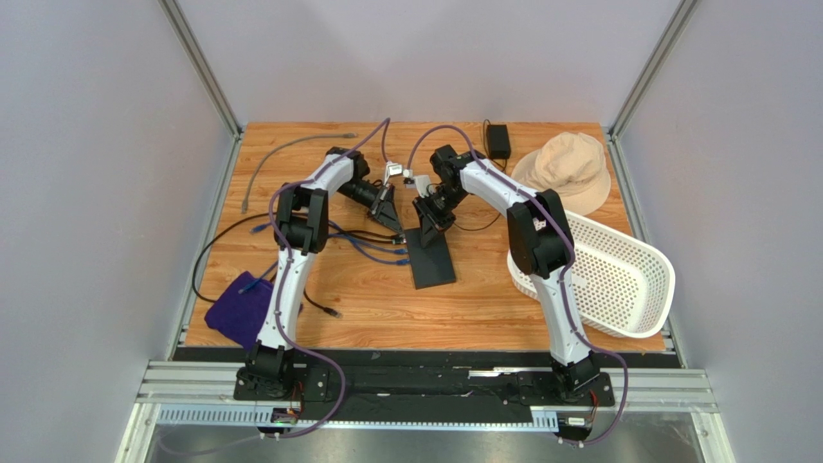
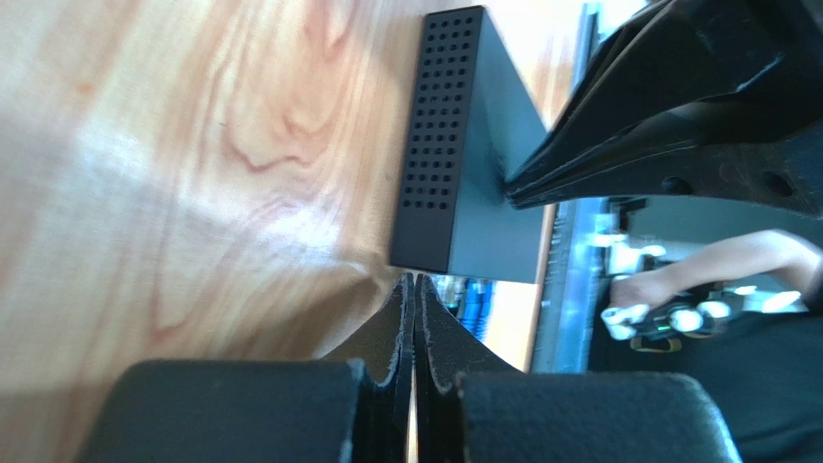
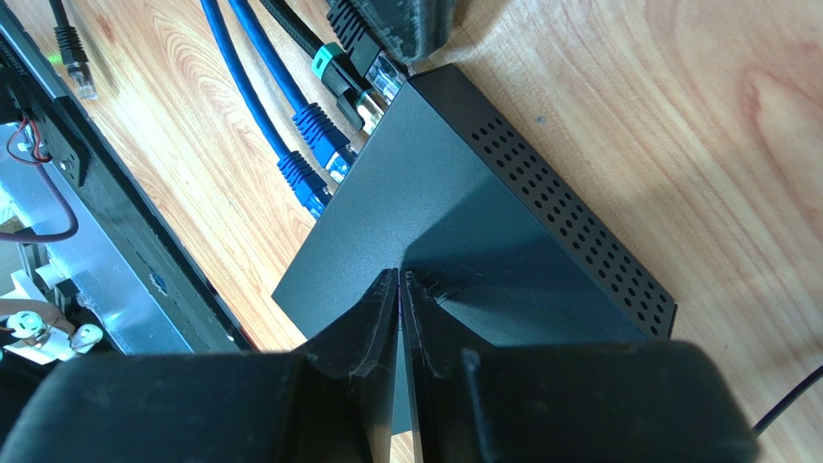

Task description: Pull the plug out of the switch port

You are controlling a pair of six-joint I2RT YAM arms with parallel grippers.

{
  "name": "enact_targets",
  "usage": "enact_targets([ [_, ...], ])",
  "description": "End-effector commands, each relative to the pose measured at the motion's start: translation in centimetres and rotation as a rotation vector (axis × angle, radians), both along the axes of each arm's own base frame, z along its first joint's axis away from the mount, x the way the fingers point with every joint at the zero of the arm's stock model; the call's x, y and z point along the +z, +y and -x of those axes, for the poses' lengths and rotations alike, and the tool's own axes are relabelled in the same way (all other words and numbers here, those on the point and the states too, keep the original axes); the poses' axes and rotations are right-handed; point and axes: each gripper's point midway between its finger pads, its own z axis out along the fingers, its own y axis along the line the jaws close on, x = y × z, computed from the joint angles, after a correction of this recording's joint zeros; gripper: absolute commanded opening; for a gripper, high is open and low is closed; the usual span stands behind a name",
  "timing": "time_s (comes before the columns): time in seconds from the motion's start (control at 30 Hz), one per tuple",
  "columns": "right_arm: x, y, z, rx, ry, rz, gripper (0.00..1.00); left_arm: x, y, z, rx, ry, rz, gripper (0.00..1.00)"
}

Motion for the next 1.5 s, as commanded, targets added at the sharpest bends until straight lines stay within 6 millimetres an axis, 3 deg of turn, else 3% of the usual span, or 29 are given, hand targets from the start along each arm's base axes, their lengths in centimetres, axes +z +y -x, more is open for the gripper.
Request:
enact_targets([
  [0.0,-3.4,-1.5,-1.9,0.026,-0.101,0.114,0.15,1.6,1.6,3.8,-0.049,0.195,-0.080,0.00],
  [0.17,-3.5,-1.5,-1.9,0.026,-0.101,0.114,0.15,1.6,2.3,3.9,-0.042,0.200,-0.082,0.00],
  [0.23,-3.5,-1.4,-1.9,0.025,-0.100,0.113,0.15,1.5,2.2,3.7,-0.038,0.193,-0.082,0.16],
  [0.27,-3.6,-1.4,-1.9,0.026,-0.099,0.113,0.15,1.4,2.2,3.7,-0.033,0.195,-0.084,0.29],
  [0.37,-3.5,-1.4,-1.9,0.026,-0.101,0.114,0.15,0.9,1.9,3.3,0.006,0.229,-0.095,0.38],
  [0.57,-3.4,-1.8,-2.0,0.021,-0.106,0.122,0.15,1.2,1.3,3.3,0.024,0.279,-0.039,0.39],
  [0.93,-3.5,-1.6,-1.9,0.029,-0.111,0.125,0.15,0.6,0.5,4.5,-0.054,0.224,-0.108,0.38],
  [1.17,-3.4,-1.5,-1.7,0.035,-0.113,0.127,0.15,0.6,0.0,5.2,-0.103,0.202,-0.121,0.31],
  [1.4,-3.4,-1.6,-1.7,0.033,-0.113,0.126,0.15,0.7,0.4,5.3,-0.071,0.253,-0.065,0.32],
  [1.47,-3.4,-1.6,-1.8,0.033,-0.115,0.126,0.15,0.6,0.7,4.9,-0.050,0.273,-0.060,0.27],
])
